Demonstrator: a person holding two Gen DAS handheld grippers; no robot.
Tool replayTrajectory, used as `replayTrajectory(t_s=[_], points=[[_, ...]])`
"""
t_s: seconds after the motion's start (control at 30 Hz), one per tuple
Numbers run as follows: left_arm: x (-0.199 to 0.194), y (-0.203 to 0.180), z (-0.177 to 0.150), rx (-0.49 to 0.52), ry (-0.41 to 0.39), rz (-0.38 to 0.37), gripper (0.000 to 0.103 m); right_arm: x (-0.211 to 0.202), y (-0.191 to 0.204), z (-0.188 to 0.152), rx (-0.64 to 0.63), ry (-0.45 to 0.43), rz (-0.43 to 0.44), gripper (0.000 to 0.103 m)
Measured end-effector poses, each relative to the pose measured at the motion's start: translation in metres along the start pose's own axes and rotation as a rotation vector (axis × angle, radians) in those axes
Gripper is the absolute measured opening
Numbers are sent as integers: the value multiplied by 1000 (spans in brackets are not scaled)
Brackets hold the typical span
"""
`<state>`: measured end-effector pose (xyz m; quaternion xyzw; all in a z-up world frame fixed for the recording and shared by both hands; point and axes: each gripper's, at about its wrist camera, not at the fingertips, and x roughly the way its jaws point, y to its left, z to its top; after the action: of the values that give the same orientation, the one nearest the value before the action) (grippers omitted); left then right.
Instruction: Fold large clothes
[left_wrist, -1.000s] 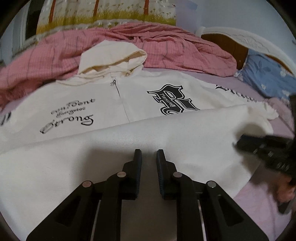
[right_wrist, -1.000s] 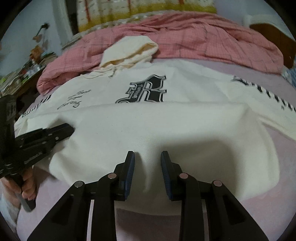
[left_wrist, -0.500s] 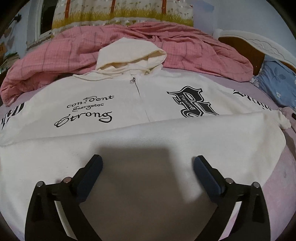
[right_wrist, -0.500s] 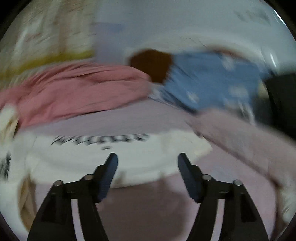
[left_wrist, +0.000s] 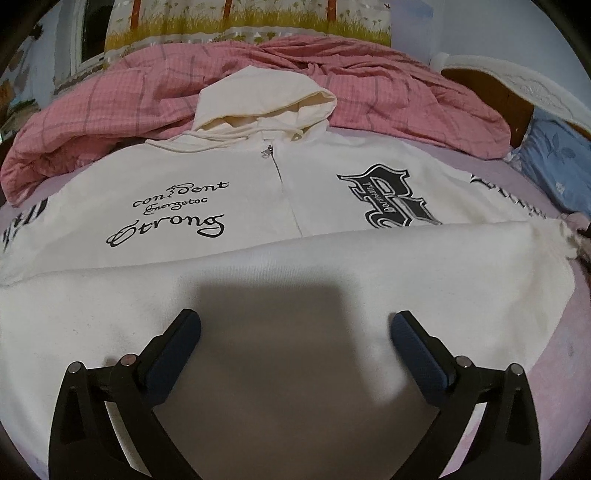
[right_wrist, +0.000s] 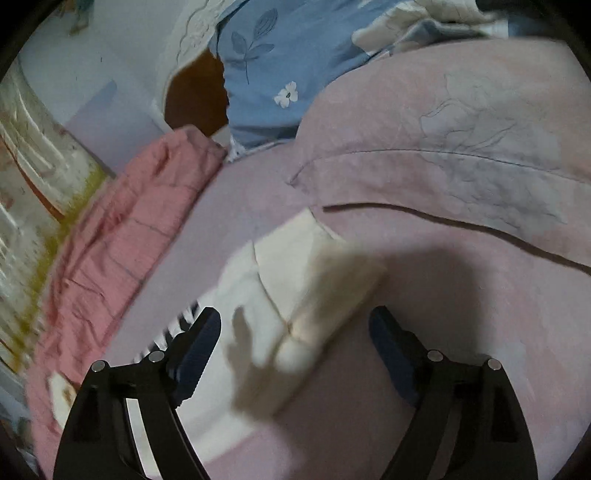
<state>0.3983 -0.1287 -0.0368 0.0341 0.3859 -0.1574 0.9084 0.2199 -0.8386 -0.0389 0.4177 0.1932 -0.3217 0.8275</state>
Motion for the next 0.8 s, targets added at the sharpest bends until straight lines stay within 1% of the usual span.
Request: replayTrajectory(t_s=[0.07,0.1,0.13,0.17,0.2,0.23,0.27,0.3,0.33,0.37,0.4,0.47,0.5,0.53,0.6,0.63,0.67,0.73,0.77,0.8], points=[[0,-2,0,7,1,10,103,5,-6,6,37,-15,38,85],[0,-1,0,5,2,7,103,7,-7,9,37,-14,46,79],[0,0,0,2,3,4,103,10,-5,10,29,-12,41,72],[0,0,-1,2,3,3,103,14,-4,11,23,5,32,51],[0,0,-1,2,3,5,103,17,-5,12,25,20,26,35],[0,0,-1,3,3,5,103,21,-5,11,28,35,25,31],[-1,0,-1,3,0,7,103,21,-4,11,28,31,25,22],[-2,0,-1,2,-7,10,103,18,-5,10,32,23,36,20],[-4,1,-1,1,-16,12,103,12,-2,7,17,-3,34,20],[-6,1,-2,0,-26,14,103,5,3,5,-11,-31,19,20],[-6,1,-2,-1,-30,17,103,-4,18,4,-68,-71,-13,20],[-4,1,-2,1,-26,23,103,-16,49,2,-139,-104,-71,20],[-5,1,-2,-1,-26,20,103,-21,62,2,-170,-106,-76,20],[-5,2,-1,-5,-27,15,103,-28,89,-1,-233,-112,-72,20],[-5,3,-1,-10,-28,9,103,-45,138,-8,-345,-138,-59,20],[-7,2,-1,-10,-33,10,103,-60,172,-15,-403,-160,-33,20],[-8,2,-1,-12,-40,11,103,-69,188,-18,-422,-167,-11,20],[-14,4,-1,-27,-67,19,103,-94,237,-31,-464,-164,78,20],[-17,7,-1,-47,-76,39,103,-101,251,-37,-482,-160,95,20],[-18,11,-1,-71,-78,37,103,-112,277,-48,-526,-155,116,20]])
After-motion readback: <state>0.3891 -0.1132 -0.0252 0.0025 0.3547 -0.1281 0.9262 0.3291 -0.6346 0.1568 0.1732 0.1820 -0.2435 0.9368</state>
